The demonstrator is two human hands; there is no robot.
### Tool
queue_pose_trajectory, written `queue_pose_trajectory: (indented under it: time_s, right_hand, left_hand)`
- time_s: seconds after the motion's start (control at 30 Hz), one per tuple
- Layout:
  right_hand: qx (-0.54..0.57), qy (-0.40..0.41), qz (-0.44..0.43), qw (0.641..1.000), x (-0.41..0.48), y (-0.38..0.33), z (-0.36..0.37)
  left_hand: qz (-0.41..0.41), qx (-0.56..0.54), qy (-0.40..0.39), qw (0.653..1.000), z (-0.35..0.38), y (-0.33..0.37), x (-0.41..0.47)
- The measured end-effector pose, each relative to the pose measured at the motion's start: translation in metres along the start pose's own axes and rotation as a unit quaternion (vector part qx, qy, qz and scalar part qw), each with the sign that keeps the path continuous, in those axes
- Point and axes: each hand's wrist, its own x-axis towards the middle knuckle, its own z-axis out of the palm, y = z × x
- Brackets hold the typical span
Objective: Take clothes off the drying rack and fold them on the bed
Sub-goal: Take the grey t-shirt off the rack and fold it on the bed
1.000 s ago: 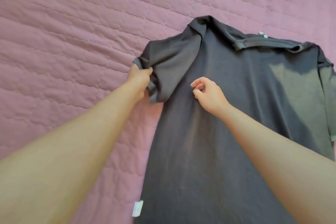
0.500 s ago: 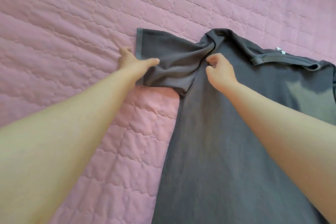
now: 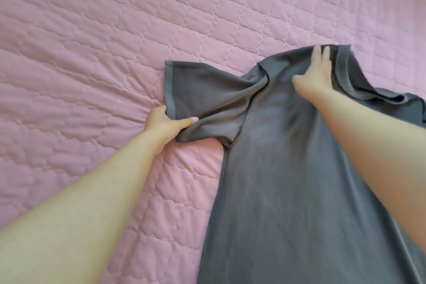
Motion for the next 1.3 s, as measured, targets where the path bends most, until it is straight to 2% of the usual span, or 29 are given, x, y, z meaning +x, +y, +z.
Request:
queue_pose_trajectory:
  time_s: [0.23, 0.3, 0.37, 0.43, 0.53, 0.6, 0.7, 0.73, 0.8, 0.87, 0.9, 0.93, 1.0, 1.07, 1.13, 1.2, 1.27, 1.3]
  right_hand:
    - [0.018, -0.056, -0.238, 0.969, -0.023, -0.062, 0.030]
    - [-0.061, -0.110, -0.295, 0.947, -0.041, -0.081, 0.042]
    - [-0.171, -0.120, -0.318, 0.925, -0.052, -0.097, 0.053]
    - [-0.177, -0.066, -0.310, 0.932, -0.059, -0.111, 0.055]
    - [0.000, 0.065, -0.246, 0.967, -0.063, -0.121, 0.045]
    - [0.130, 0.108, -0.187, 0.968, -0.064, -0.116, 0.038]
    - [0.179, 0.062, -0.196, 0.962, -0.089, -0.100, 0.040]
    - [0.173, 0.021, -0.223, 0.959, -0.103, -0.094, 0.046]
    - [0.116, -0.114, -0.273, 0.948, -0.133, -0.086, 0.064]
    - [0.035, -0.218, -0.262, 0.939, -0.158, -0.085, 0.083]
    - [0.039, -0.225, -0.239, 0.944, -0.165, -0.088, 0.092]
    - [0.091, -0.212, -0.205, 0.951, -0.172, -0.094, 0.096]
    - [0.247, -0.163, -0.128, 0.947, -0.174, -0.104, 0.096]
    - [0.382, -0.148, -0.049, 0.911, -0.171, -0.106, 0.085]
    - [0.503, -0.143, 0.050, 0.851, -0.164, -0.101, 0.067]
    - [0.621, -0.135, 0.166, 0.754, -0.150, -0.082, 0.046]
    - [0.738, -0.133, 0.212, 0.626, -0.138, -0.047, 0.024]
    - [0.768, -0.107, 0.228, 0.589, -0.135, -0.027, 0.016]
  left_hand:
    - [0.013, -0.018, -0.022, 1.000, -0.002, 0.000, 0.002]
    - [0.015, -0.010, -0.027, 0.999, -0.004, -0.001, 0.004]
    - [0.013, -0.013, -0.035, 0.999, -0.006, 0.000, 0.006]
    - [0.008, -0.027, -0.050, 0.998, -0.008, 0.001, 0.006]
    - [0.008, -0.038, -0.079, 0.996, -0.011, 0.004, 0.003]
    - [0.014, -0.056, -0.101, 0.993, -0.013, 0.006, -0.001]
    - [0.020, -0.102, -0.052, 0.993, -0.019, 0.004, -0.007]
    - [0.020, -0.107, -0.022, 0.994, -0.020, 0.003, -0.009]
    - [0.023, -0.127, 0.012, 0.992, -0.019, 0.005, -0.015]
    - [0.048, -0.156, 0.023, 0.986, -0.015, 0.013, -0.024]
    - [0.071, -0.163, 0.021, 0.984, -0.011, 0.020, -0.031]
    - [0.095, -0.170, 0.014, 0.981, -0.006, 0.026, -0.037]
    - [0.141, -0.186, 0.000, 0.972, 0.005, 0.038, -0.052]
    - [0.166, -0.207, 0.029, 0.964, 0.015, 0.048, -0.070]
    - [0.191, -0.182, 0.102, 0.959, 0.025, 0.044, -0.090]
    - [0.216, -0.069, 0.141, 0.964, 0.039, 0.020, -0.120]
    - [0.192, 0.049, 0.086, 0.976, 0.058, -0.017, -0.158]
    - [0.169, 0.106, 0.046, 0.979, 0.066, -0.034, -0.179]
